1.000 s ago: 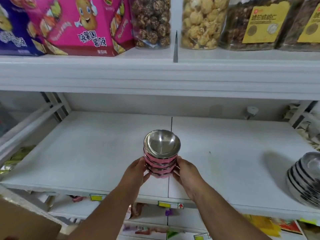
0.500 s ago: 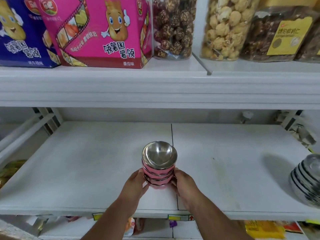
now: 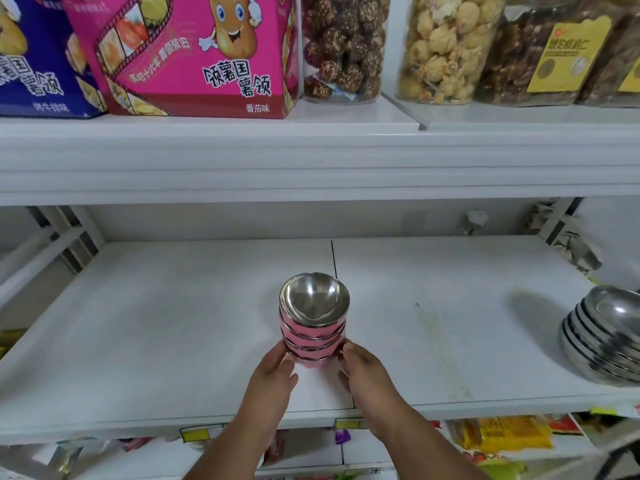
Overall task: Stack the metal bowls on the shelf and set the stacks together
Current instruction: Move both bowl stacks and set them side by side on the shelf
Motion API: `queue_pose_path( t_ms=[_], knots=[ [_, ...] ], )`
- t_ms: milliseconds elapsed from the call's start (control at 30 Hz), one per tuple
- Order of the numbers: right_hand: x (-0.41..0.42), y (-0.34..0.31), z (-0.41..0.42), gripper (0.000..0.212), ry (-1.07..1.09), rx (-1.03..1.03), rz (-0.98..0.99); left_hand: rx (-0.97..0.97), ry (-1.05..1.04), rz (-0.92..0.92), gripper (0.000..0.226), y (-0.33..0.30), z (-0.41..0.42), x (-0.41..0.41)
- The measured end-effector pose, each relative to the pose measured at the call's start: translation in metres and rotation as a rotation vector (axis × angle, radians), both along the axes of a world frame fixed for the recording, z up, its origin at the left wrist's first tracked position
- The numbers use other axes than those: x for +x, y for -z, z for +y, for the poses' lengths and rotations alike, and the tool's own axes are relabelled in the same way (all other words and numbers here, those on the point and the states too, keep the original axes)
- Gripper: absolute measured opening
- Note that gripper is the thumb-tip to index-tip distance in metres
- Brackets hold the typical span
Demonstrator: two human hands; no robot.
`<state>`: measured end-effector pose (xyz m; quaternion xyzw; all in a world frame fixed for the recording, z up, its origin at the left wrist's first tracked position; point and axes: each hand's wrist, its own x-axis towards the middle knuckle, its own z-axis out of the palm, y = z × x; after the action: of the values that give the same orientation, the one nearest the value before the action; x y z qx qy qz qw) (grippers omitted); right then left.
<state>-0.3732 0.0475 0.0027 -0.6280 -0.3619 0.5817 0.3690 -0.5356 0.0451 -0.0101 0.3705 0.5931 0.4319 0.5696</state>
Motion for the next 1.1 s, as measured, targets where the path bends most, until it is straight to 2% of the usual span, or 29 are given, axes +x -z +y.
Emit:
queue_pose_path(
  t_ms=[367,500,867,967,1067,1100],
  knots=[
    [0.000,-0.005,0.057,0.032,-0.017,0.001,0.017,-0.003,0.017,-0.019,0.037,-0.010,0.049,0.005],
    [0.000,-0.008,0.083,0.036,-0.046,0.012,0.051,-0.006,0.032,0.019,0.033,-0.013,0.076,0.003],
    [-0.001,-0.009,0.135,0.035,-0.108,0.055,-0.015,-0.047,0.045,0.176,0.033,-0.016,0.127,0.000],
    [0.003,-0.005,0.134,0.037,-0.102,0.052,-0.063,-0.112,0.051,0.222,0.023,-0.012,0.127,-0.005],
    [0.007,-0.009,0.121,0.032,-0.159,0.036,-0.149,-0.147,0.137,0.445,0.054,-0.012,0.116,-0.004],
    [0.009,-0.009,0.117,0.036,-0.187,0.045,-0.210,-0.141,0.146,0.525,0.060,-0.016,0.109,-0.001]
  ],
)
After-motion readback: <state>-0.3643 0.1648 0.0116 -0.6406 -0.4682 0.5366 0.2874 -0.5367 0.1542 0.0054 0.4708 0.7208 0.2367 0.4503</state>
